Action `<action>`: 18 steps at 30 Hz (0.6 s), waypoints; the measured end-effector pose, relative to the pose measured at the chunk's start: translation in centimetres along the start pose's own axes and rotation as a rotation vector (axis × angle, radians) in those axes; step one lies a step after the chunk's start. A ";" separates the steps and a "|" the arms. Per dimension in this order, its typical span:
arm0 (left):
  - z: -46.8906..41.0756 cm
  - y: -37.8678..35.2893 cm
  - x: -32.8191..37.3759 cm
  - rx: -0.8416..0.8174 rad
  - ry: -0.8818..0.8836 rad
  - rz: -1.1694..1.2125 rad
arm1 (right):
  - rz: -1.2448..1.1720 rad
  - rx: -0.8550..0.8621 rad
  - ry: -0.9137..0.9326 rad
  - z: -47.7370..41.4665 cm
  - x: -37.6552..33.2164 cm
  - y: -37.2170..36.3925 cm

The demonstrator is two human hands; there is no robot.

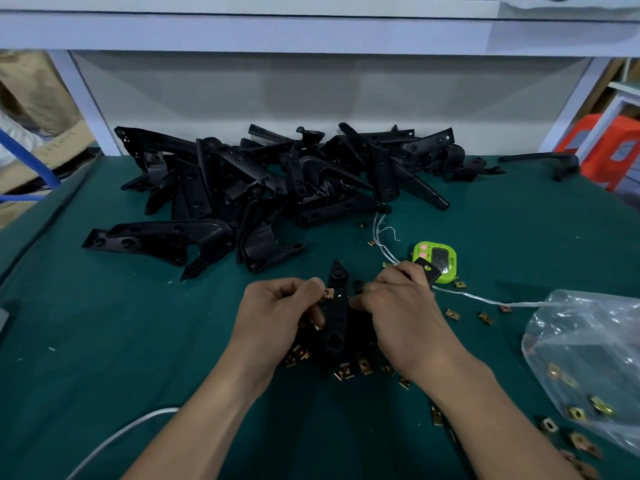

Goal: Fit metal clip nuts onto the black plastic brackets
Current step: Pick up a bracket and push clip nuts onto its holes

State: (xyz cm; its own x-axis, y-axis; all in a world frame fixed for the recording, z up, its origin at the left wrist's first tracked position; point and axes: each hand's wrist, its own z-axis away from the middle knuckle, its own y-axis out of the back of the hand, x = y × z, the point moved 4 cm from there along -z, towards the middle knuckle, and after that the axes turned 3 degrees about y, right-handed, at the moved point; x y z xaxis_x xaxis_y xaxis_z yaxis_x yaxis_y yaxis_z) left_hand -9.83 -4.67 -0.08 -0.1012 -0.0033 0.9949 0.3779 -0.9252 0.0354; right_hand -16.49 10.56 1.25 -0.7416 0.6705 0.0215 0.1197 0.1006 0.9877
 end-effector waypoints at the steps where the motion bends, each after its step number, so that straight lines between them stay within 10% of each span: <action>1: 0.0 0.1 -0.1 0.017 0.004 0.007 | 0.002 -0.005 -0.005 0.0 0.0 0.0; 18: -0.4 0.4 -0.5 0.062 0.023 -0.016 | 0.008 -0.015 0.000 0.0 0.1 0.0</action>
State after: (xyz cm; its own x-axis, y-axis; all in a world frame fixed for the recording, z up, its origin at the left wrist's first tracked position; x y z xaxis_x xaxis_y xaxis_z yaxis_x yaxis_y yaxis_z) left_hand -9.97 -5.15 -0.64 -0.1287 0.0015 0.9917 0.4323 -0.8999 0.0575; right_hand -16.57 10.68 1.21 -0.7408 0.6710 0.0300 0.1159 0.0838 0.9897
